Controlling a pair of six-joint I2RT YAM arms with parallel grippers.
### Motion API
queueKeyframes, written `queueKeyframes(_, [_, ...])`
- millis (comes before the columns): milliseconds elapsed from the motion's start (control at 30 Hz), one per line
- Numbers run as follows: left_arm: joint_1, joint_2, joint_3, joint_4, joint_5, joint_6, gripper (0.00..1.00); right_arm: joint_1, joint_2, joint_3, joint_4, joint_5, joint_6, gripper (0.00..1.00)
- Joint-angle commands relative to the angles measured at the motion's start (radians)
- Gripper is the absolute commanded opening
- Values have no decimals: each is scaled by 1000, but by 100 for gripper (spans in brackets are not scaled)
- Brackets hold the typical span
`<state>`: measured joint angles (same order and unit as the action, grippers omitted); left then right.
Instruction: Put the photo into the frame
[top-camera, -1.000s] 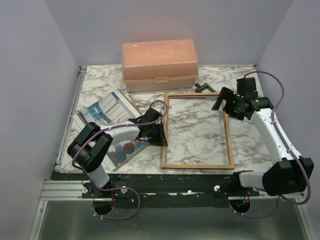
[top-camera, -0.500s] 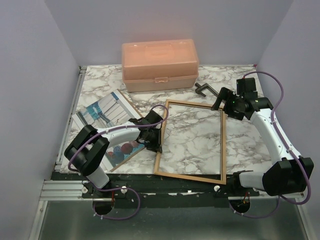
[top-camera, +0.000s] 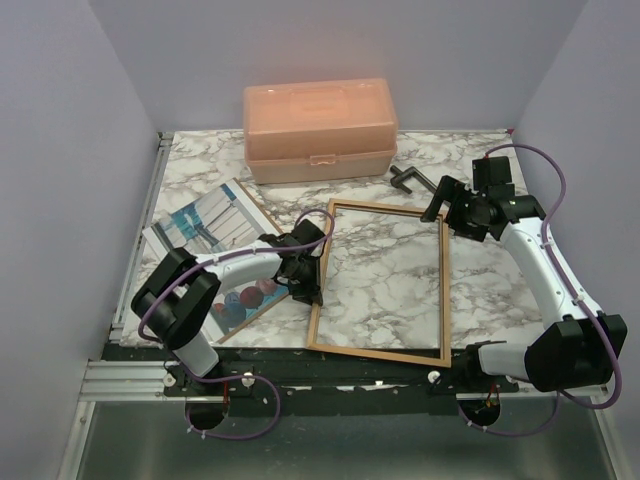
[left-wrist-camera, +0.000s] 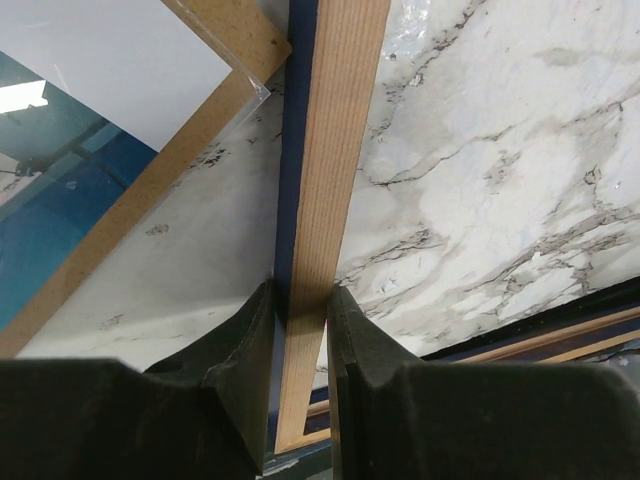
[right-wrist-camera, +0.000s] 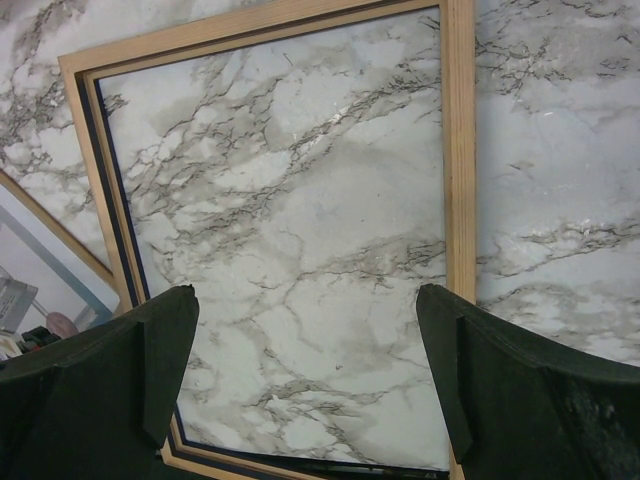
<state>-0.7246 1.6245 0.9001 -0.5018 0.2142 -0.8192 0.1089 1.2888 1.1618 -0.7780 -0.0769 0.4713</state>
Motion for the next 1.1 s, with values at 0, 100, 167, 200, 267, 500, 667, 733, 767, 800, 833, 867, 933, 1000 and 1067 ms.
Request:
queueKeyframes(0, [21,39,14,-3,-66,-79,0,-3,-3,-2,19,-26,1,100])
queueKeyframes(100, [27,45,32,16,-64,-93,0,-4,3,2,20,-32,0,100])
queueKeyframes(167, [25,59,52,25,-62,-100,0,-2,7,7,20,-36,0,100])
queueKeyframes(200, [25,65,60,29,-60,-106,0,-3,10,8,20,-38,-2,100])
queueKeyframes(267, [26,80,73,46,-50,-118,0,-3,13,12,18,-41,-2,100])
queueKeyframes(500, [20,124,100,102,-10,-134,0,-3,20,13,17,-43,-8,100])
queueKeyframes(667, [-5,178,157,98,3,-96,0,-3,26,15,18,-47,-7,100])
queueKeyframes(733, [-22,203,191,83,0,-84,0,-3,28,14,20,-51,-8,100])
queueKeyframes(767, [-29,213,208,78,-1,-77,0,-3,29,13,20,-52,-6,100])
queueKeyframes(800, [-37,224,220,72,-2,-72,0,-3,30,13,19,-52,-8,100])
queueKeyframes(833, [-44,233,235,70,-4,-61,0,-3,30,13,20,-53,-8,100])
queueKeyframes(867, [-52,239,249,66,-7,-53,0,-3,30,12,20,-52,-8,100])
queueKeyframes(933, [-66,257,281,41,-20,-40,0,-3,30,10,20,-51,-8,100])
queueKeyframes(1000, [-73,272,300,31,-21,-29,0,-3,30,9,20,-54,-10,100])
queueKeyframes(1067, [-80,282,310,31,-19,-15,0,-3,32,9,22,-56,-9,100])
